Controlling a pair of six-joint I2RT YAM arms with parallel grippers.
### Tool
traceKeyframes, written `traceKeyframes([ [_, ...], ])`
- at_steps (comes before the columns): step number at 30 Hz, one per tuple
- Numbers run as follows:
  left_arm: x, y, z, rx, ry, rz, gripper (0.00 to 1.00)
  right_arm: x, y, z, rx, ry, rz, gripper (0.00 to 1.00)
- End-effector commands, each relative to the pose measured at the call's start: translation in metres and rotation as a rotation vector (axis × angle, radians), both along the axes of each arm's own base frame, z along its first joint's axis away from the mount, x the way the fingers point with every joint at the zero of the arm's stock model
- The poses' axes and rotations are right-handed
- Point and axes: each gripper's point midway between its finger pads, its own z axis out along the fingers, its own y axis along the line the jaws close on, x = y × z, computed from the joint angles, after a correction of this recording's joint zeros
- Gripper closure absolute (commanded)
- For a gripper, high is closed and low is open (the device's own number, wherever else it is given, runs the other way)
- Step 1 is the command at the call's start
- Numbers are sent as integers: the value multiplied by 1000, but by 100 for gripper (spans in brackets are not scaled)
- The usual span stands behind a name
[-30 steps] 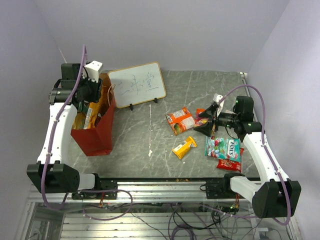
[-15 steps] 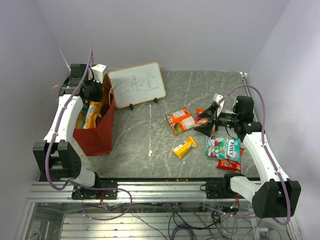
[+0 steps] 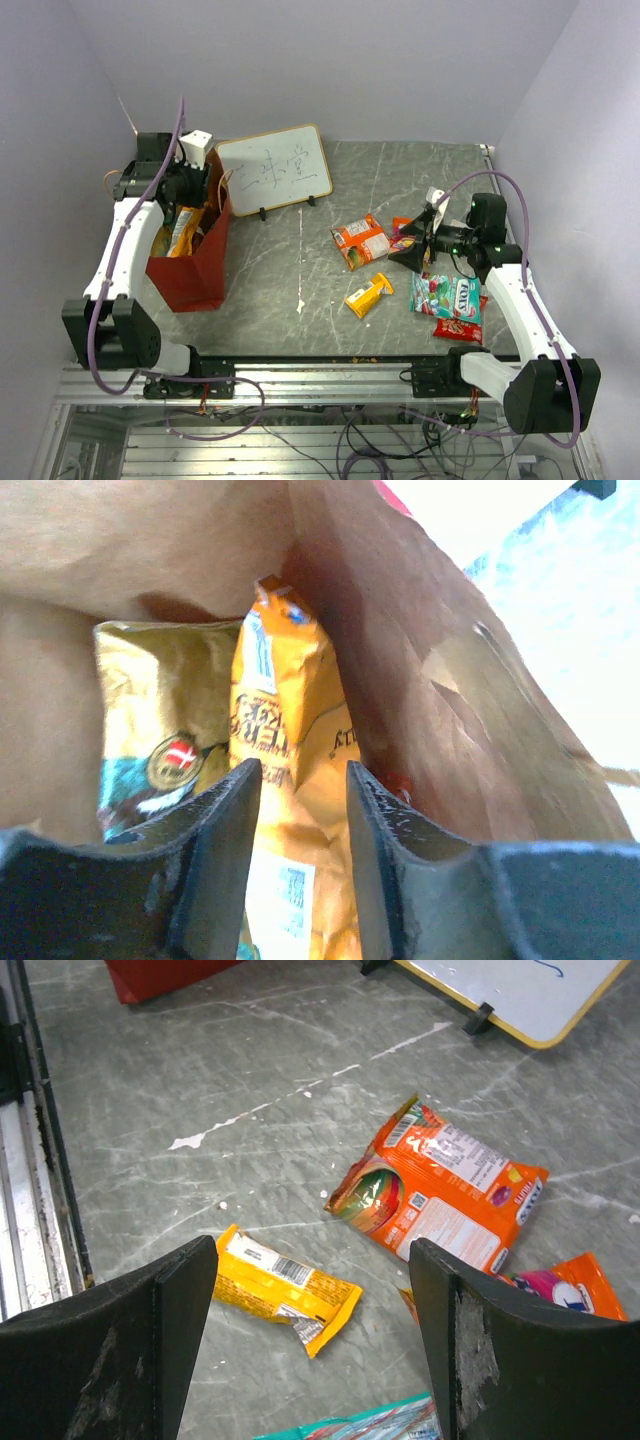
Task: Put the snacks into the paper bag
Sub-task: Place the snack in the paper bag.
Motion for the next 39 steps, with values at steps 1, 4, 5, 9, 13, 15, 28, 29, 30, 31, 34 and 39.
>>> traceKeyframes([
  [1, -8, 14, 36, 66, -128, 23, 48, 13, -10, -2, -8, -1, -72, 22],
  [4, -13, 17, 49, 84, -158, 28, 39, 17, -16, 1, 0, -1, -110, 21],
  [5, -14, 18, 55, 88, -172, 34, 37, 18, -17, 2, 3, 2, -118, 21],
  [9, -20, 24, 74, 109, -230, 68, 26, 21, -20, 5, 5, 3, -140, 18],
  [13, -27, 28, 93, 114, -305, 99, 14, 32, -29, 8, -25, -10, -211, 16],
  [15, -30, 31, 100, 122, -340, 119, 8, 38, -34, 12, -41, -15, -254, 14],
  [28, -47, 42, 161, 111, -536, 219, 1, 51, -66, 10, -141, -1, -469, 0],
  [29, -48, 39, 166, 99, -547, 210, 1, 51, -69, 9, -143, -4, -488, 0],
  [30, -49, 36, 171, 85, -556, 199, 1, 52, -71, 10, -152, -12, -503, 0],
  [31, -50, 32, 175, 67, -564, 185, 1, 53, -74, 11, -163, -17, -517, 0],
  [34, -54, 17, 184, 6, -582, 124, 1, 57, -82, 8, -210, -9, -537, 0],
  [39, -62, -20, 185, -92, -572, -68, 1, 51, -84, -10, -292, 59, -481, 0],
])
